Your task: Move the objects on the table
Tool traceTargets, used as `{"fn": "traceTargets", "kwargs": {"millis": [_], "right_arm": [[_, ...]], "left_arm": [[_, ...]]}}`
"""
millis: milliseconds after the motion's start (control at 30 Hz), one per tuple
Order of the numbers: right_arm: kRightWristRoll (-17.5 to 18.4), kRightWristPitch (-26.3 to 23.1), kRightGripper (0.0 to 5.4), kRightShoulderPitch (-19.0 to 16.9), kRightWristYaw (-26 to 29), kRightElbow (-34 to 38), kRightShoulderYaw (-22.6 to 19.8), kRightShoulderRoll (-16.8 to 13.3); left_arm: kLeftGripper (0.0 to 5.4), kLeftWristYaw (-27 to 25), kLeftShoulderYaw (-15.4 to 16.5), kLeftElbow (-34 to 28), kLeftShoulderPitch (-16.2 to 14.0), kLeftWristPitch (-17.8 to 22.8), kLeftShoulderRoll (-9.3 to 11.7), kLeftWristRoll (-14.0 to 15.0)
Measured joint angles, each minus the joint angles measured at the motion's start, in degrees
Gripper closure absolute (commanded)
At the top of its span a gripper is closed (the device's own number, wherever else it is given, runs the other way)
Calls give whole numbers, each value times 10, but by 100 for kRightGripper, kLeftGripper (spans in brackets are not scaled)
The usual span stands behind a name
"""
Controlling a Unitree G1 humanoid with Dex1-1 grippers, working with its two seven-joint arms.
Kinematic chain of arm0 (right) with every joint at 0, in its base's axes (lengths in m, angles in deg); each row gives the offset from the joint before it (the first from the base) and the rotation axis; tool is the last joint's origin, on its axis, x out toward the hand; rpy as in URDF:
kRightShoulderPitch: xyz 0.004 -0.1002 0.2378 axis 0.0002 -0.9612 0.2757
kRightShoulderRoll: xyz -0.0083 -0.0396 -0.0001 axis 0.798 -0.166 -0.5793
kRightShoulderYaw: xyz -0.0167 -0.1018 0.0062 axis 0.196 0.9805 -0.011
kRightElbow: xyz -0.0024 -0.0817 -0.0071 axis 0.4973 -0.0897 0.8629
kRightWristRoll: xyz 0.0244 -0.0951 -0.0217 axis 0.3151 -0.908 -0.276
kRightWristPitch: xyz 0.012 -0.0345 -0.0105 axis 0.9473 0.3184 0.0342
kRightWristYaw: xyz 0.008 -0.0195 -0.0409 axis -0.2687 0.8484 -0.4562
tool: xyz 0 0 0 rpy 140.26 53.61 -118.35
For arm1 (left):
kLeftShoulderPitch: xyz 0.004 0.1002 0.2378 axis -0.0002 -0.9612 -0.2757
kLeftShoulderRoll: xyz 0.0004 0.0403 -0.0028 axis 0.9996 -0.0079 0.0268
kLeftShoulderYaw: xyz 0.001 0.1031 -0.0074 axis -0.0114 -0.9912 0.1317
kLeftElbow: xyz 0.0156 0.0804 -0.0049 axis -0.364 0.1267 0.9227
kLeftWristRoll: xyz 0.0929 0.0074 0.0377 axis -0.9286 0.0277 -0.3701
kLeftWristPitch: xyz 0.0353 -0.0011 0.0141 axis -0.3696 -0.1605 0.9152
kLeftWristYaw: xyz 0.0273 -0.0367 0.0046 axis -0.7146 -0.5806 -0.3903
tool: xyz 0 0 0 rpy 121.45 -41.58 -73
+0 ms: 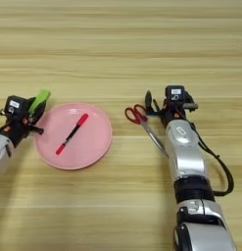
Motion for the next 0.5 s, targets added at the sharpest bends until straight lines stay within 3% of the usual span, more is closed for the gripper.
{"fn": "traceTargets", "kwargs": {"millis": [267,500], "right_arm": [[0,1,0,0,0,-1,0,0],[0,1,0,0,0,-1,-1,0]], "left_arm": [[408,-18,-32,-12,-8,16,-3,-3],[408,-25,-36,-11,-9,24,-4,-4]]}}
